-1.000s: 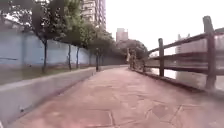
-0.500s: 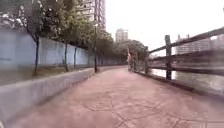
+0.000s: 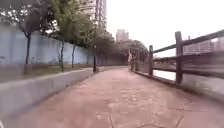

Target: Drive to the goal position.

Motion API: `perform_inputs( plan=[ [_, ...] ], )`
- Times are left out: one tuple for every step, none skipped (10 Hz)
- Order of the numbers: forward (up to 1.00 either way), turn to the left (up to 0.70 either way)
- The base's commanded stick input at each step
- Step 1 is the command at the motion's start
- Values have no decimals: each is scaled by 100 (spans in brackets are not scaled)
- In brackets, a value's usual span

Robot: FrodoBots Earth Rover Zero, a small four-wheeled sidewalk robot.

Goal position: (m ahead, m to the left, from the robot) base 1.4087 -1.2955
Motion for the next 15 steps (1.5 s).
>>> perform_inputs(
  plan=[
    [100,0],
    [100,0],
    [100,0],
    [100,0],
    [100,0],
    [100,0],
    [100,0],
    [100,0],
    [100,0],
    [100,0],
    [100,0],
    [100,0],
    [100,0],
    [100,0],
    [100,0]
  ],
)
